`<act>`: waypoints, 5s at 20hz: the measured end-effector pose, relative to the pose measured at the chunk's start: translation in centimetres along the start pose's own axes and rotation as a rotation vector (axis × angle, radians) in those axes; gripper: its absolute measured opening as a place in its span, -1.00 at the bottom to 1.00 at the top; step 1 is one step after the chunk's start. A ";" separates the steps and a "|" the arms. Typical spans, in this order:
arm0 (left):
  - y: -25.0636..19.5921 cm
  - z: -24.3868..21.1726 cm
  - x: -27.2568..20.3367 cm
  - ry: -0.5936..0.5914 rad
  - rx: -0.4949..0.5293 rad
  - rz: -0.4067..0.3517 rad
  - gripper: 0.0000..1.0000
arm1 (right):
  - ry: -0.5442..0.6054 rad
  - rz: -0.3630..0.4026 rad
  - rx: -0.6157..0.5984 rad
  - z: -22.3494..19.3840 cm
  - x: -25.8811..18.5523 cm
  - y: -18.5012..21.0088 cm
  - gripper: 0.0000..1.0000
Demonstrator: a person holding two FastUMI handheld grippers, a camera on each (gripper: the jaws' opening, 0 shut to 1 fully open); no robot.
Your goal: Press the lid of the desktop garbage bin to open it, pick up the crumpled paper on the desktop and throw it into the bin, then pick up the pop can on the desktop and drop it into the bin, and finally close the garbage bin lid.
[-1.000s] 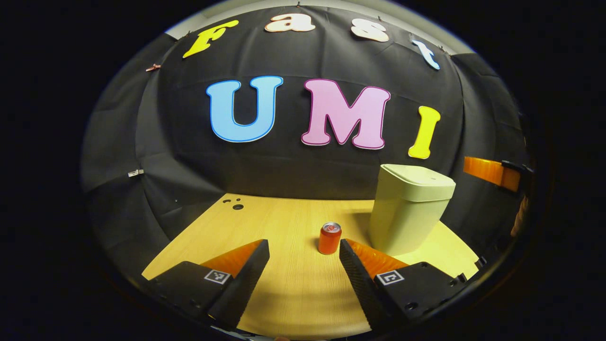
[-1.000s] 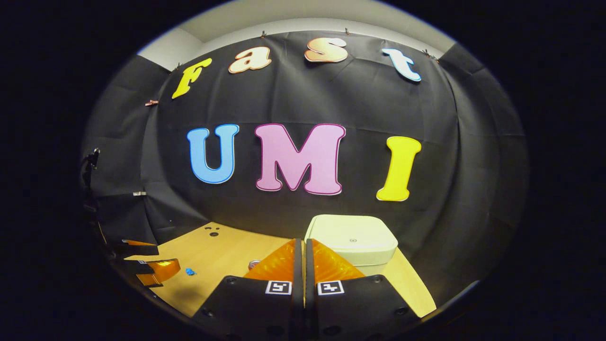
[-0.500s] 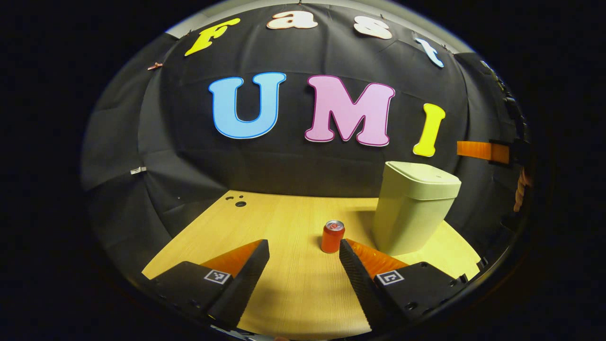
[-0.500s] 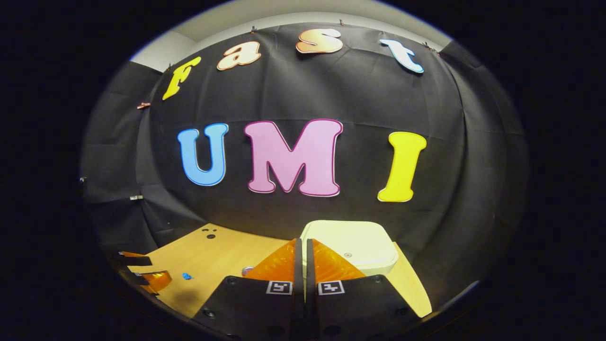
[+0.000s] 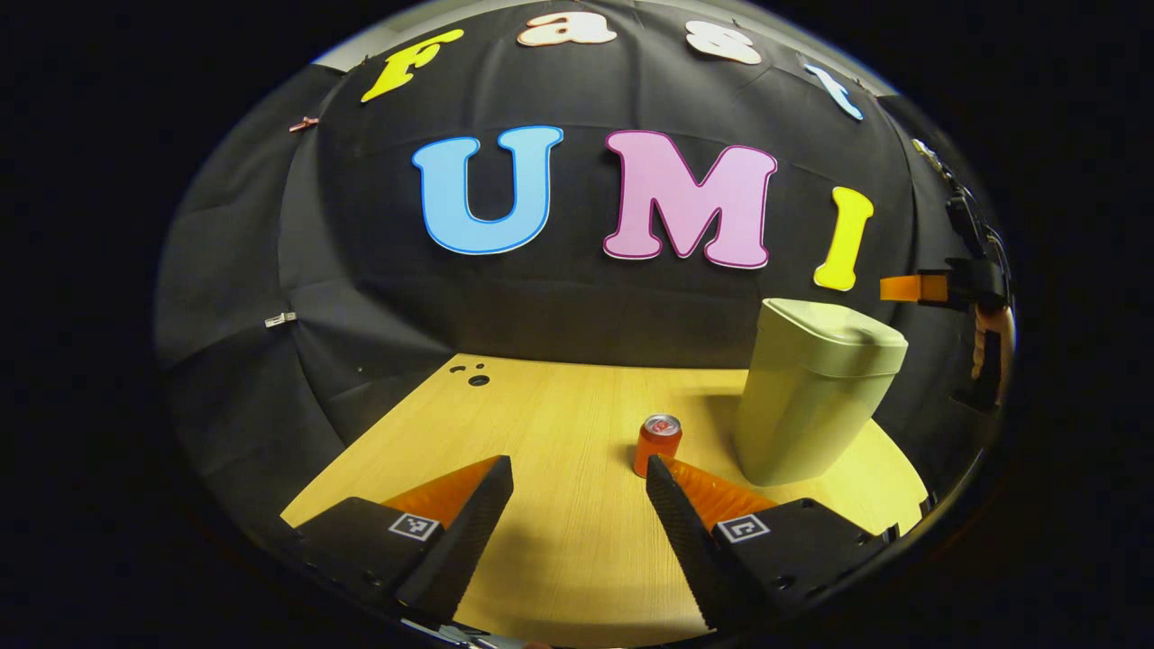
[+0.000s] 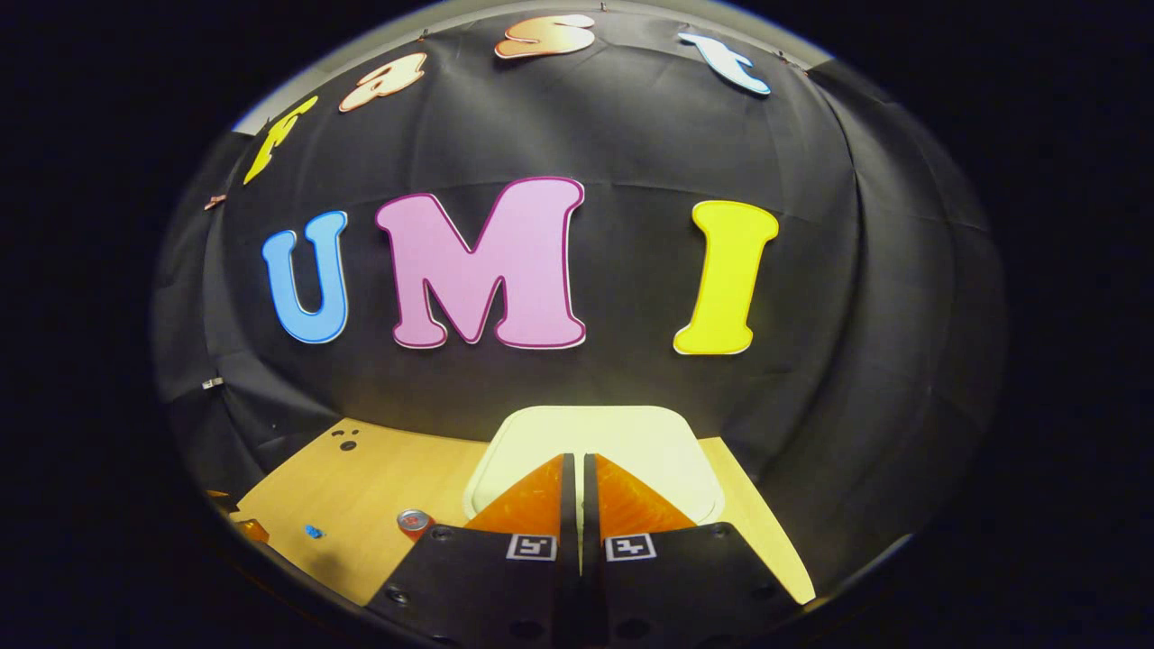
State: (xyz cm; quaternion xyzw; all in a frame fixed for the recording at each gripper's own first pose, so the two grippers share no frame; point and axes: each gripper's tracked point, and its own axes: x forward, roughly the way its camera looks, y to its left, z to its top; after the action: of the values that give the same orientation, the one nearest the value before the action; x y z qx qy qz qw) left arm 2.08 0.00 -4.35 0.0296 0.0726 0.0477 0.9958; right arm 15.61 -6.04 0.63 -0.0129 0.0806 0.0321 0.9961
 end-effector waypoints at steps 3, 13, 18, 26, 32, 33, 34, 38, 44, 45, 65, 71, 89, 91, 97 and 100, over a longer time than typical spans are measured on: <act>0.1 -0.3 0.6 0.016 0.004 0.004 0.92 | 0.033 -0.006 -0.010 -1.6 1.1 -0.3 -0.90; 0.8 -1.1 2.0 0.052 0.014 0.011 0.92 | 0.095 -0.019 0.037 -4.3 1.7 -0.5 -0.89; 1.9 -1.3 2.3 0.064 -0.001 0.027 0.91 | 0.086 -0.033 0.009 -4.6 1.7 -0.5 -0.90; 2.3 -1.5 2.0 0.066 -0.008 0.023 0.91 | 0.083 -0.019 0.028 -4.7 1.7 -0.4 -0.89; 2.7 -0.4 0.4 0.017 -0.003 -0.005 0.91 | 0.099 -0.034 0.015 -4.0 0.9 -0.1 -0.89; 3.1 -0.3 -0.1 0.007 -0.004 -0.006 0.91 | 0.104 -0.044 0.006 -3.8 0.4 -0.1 -0.90; 3.6 -0.2 -0.7 -0.005 -0.007 -0.004 0.91 | 0.113 -0.043 -0.001 -4.0 -0.2 0.1 -0.90; 6.2 -0.8 -2.7 -0.018 -0.039 0.009 0.91 | 0.103 -0.041 0.008 -3.7 -3.4 1.7 -0.90; 9.9 -2.7 -4.7 -0.028 -0.065 0.000 0.91 | 0.066 -0.043 -0.024 -3.3 -7.8 4.1 -0.90; 10.6 -3.1 -4.8 -0.024 -0.063 0.004 0.91 | 0.063 -0.038 -0.028 -3.3 -8.4 4.4 -0.90; 13.9 -10.8 9.0 0.197 -0.045 0.057 0.93 | 0.191 -0.024 0.022 -11.0 -8.3 3.6 0.91; 14.5 -14.5 14.9 0.322 -0.106 0.091 0.90 | 0.246 -0.066 0.041 -13.1 -8.6 1.9 0.98; 14.6 -18.8 20.6 0.429 -0.085 0.157 0.51 | 0.359 -0.071 0.088 -17.1 -7.4 1.2 0.99; 14.0 -18.8 20.8 0.423 -0.064 0.150 0.24 | 0.364 -0.062 0.093 -17.4 -7.3 1.5 0.99; 13.5 -18.5 20.9 0.427 -0.022 0.130 -0.30 | 0.386 -0.042 0.077 -18.7 -7.4 1.6 0.98; 13.1 -17.3 20.9 0.406 -0.013 0.117 -0.36 | 0.399 -0.030 0.081 -19.4 -7.8 1.9 0.98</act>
State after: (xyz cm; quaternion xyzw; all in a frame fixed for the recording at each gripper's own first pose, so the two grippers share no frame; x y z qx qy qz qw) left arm 18.95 16.00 -23.51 0.0169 0.2696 0.1107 0.9564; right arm 4.72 -5.24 -17.32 0.0200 0.2775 0.0109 0.9604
